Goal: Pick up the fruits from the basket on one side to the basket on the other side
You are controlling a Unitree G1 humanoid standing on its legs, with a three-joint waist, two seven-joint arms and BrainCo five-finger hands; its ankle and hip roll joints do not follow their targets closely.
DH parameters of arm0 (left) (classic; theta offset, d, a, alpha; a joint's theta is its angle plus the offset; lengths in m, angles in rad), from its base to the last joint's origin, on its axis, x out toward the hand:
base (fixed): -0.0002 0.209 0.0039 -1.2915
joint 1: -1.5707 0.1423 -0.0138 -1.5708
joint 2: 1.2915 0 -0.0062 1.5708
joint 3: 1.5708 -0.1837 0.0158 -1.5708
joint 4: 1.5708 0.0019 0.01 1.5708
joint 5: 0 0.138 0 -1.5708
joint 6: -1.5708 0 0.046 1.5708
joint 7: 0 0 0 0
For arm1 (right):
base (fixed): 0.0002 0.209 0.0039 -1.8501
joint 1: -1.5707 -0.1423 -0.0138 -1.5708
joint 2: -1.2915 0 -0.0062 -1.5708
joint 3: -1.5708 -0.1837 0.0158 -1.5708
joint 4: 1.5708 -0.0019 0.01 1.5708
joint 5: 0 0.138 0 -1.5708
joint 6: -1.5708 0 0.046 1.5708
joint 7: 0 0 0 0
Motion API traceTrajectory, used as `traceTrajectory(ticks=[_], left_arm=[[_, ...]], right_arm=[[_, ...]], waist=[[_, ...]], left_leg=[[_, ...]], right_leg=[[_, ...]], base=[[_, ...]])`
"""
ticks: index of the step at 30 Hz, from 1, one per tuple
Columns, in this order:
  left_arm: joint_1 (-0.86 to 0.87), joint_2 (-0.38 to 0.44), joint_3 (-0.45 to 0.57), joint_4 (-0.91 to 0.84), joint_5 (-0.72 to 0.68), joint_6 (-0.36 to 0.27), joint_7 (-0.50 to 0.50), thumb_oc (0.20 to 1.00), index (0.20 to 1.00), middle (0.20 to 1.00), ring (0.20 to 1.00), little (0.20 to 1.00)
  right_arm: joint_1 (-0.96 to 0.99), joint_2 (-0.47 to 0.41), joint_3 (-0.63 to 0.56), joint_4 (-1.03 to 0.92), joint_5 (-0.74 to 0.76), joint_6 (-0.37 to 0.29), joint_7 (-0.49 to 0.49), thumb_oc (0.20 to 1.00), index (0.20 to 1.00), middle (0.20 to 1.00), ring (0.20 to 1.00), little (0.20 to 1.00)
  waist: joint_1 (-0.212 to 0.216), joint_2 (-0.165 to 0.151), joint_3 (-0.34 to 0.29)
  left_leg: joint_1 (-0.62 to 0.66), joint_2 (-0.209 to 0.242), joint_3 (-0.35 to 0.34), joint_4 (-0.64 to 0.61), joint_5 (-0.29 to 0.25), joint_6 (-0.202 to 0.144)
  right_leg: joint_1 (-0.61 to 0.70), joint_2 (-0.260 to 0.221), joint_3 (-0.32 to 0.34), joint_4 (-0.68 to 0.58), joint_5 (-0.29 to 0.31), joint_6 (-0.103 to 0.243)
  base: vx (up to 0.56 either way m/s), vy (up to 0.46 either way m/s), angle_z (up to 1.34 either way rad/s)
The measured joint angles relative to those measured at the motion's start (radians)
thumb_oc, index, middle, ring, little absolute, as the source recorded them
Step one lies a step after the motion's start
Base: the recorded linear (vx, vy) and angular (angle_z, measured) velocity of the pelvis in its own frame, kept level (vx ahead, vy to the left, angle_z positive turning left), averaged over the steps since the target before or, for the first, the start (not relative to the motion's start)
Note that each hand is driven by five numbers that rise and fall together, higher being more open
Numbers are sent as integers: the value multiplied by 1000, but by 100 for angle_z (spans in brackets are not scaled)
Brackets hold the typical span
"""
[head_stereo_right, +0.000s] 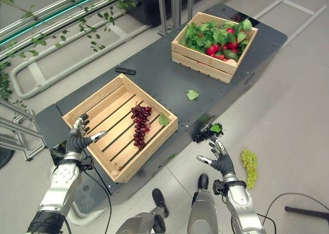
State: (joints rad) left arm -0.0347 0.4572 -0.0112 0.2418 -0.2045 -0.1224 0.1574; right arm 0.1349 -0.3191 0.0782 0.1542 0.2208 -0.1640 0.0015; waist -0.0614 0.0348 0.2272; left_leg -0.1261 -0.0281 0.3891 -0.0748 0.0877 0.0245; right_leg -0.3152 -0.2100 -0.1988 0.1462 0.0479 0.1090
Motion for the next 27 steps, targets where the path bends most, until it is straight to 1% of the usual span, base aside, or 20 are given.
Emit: traceTrajectory(ticks=[1,2,3,4,5,6,7,8,9,11,12,14,18,19,20,21,22,24,27], left_arm=[[-14,14,-5,22,21,5,-5,1000,1000,1000,1000,1000],[-34,17,-10,49,31,6,-7,1000,1000,1000,1000,1000],[-80,18,-18,102,38,20,-11,1000,1000,1000,1000,1000],[-98,22,-28,112,39,26,-11,1000,1000,1000,1000,1000],[-126,26,-48,139,47,26,-12,1000,1000,1000,1000,1000],[-157,13,-52,170,64,26,-12,1000,1000,1000,1000,1000],[-167,13,-56,186,74,29,-13,1000,1000,1000,1000,1000],[-176,9,-56,196,74,31,-13,1000,1000,1000,1000,1000],[-213,-11,-57,245,75,30,-12,1000,1000,1000,1000,1000],[-259,-15,-79,320,96,43,-9,1000,1000,1000,1000,1000],[-273,-18,-84,339,107,46,-9,1000,1000,1000,1000,1000],[-317,-26,-95,413,115,53,-8,1000,1000,1000,1000,1000],[-342,-29,-137,481,127,63,4,1000,1000,1000,1000,1000],[-348,-38,-137,521,136,64,4,1000,1000,1000,1000,1000],[-347,-40,-137,534,136,70,4,1000,1000,1000,1000,1000],[-357,-52,-137,586,136,71,5,1000,1000,1000,1000,1000],[-365,-61,-137,615,136,71,10,1000,1000,1000,1000,1000],[-374,-68,-123,662,135,74,30,1000,1000,1000,1000,1000],[-421,-82,-123,733,133,73,44,1000,1000,1000,1000,1000]], right_arm=[[-9,-4,-3,-1,0,0,5,1000,1000,1000,1000,1000],[-9,-7,-8,-1,0,0,6,1000,1000,1000,1000,1000],[-6,-9,-14,2,0,2,6,1000,1000,1000,1000,1000],[-4,-11,-15,1,-1,2,6,1000,1000,1000,1000,1000],[1,-11,-15,1,-1,3,6,1000,1000,1000,1000,1000],[19,-15,-10,5,-1,7,7,1000,1000,1000,1000,1000],[17,-14,-8,4,-1,11,8,1000,1000,1000,1000,1000],[18,-16,-6,4,-1,12,8,1000,1000,1000,1000,1000],[21,-27,-4,4,-1,13,7,1000,1000,1000,1000,1000],[16,-49,11,0,-1,13,8,1000,1000,1000,1000,1000],[17,-52,11,1,-1,13,8,1000,1000,1000,1000,1000],[14,-54,13,-1,0,13,8,1000,1000,1000,1000,1000],[23,-55,12,-2,0,11,3,1000,1000,1000,1000,1000],[20,-56,11,-5,0,11,1,1000,1000,1000,1000,1000],[17,-56,12,-5,0,12,-2,1000,1000,1000,1000,1000],[20,-56,10,-11,0,11,-8,1000,1000,1000,1000,1000],[25,-58,9,-21,0,11,-12,1000,1000,1000,1000,1000],[25,-61,9,-38,0,9,-17,1000,1000,1000,1000,1000],[27,-64,9,-46,0,9,-34,1000,1000,1000,1000,1000]], waist=[[-3,7,-3],[-6,13,-3],[-13,19,-2],[-28,19,-2],[-42,21,-1],[-64,26,0],[-64,31,1],[-67,34,2],[-77,46,9],[-99,60,16],[-100,61,18],[-120,67,22],[-125,74,34],[-130,84,48],[-141,86,59],[-151,92,72],[-153,96,80],[-168,98,96],[-171,100,104]], left_leg=[[0,9,-6,-12,0,-1],[-2,16,-2,-14,0,-1],[-4,21,22,-15,-3,-1],[-7,19,27,-14,-6,-1],[-10,12,33,-13,-4,0],[-9,10,36,-13,-8,-6],[-9,12,36,-13,-12,-11],[-9,15,35,-13,-15,-17],[-4,21,26,-13,-22,-27],[-8,26,27,-14,-28,-34],[-9,27,26,-14,-31,-38],[-15,28,27,-14,-31,-38],[-32,26,50,-19,-34,-42],[-41,24,51,-21,-38,-47],[-41,23,50,-21,-40,-49],[-43,23,53,-20,-38,-47],[-44,24,58,-20,-38,-47],[-50,24,74,-20,-37,-45],[-62,22,78,-20,-37,-46]], right_leg=[[10,19,-2,-60,22,0],[16,28,-7,-94,29,4],[32,31,-23,-149,63,4],[34,31,-26,-170,83,2],[39,29,-24,-191,125,-13],[38,35,-12,-215,157,-44],[39,42,-1,-232,169,-47],[34,47,9,-237,175,-51],[28,57,26,-237,174,-51],[18,62,34,-237,174,-51],[11,65,41,-237,174,-51],[4,66,52,-237,174,-51],[-28,67,77,-238,171,-46],[-39,65,79,-238,174,-42],[-41,65,80,-238,174,-41],[-46,66,83,-238,176,-40],[-48,67,86,-238,177,-39],[-60,70,96,-238,181,-41],[-80,72,109,-238,185,-45]], base=[[-9,-47,-73],[-14,-60,-92],[-12,-39,-65],[-1,-50,-50],[-2,-38,-29],[-2,-39,-37],[-7,-19,-50],[-29,-31,-53],[-30,-31,-42],[-34,-46,-27],[-28,-40,-23],[-12,-21,-12],[11,-15,-12],[93,17,-13],[107,0,-9],[15,-16,-9],[20,-16,-12],[15,-7,-17],[17,-20,-16]])
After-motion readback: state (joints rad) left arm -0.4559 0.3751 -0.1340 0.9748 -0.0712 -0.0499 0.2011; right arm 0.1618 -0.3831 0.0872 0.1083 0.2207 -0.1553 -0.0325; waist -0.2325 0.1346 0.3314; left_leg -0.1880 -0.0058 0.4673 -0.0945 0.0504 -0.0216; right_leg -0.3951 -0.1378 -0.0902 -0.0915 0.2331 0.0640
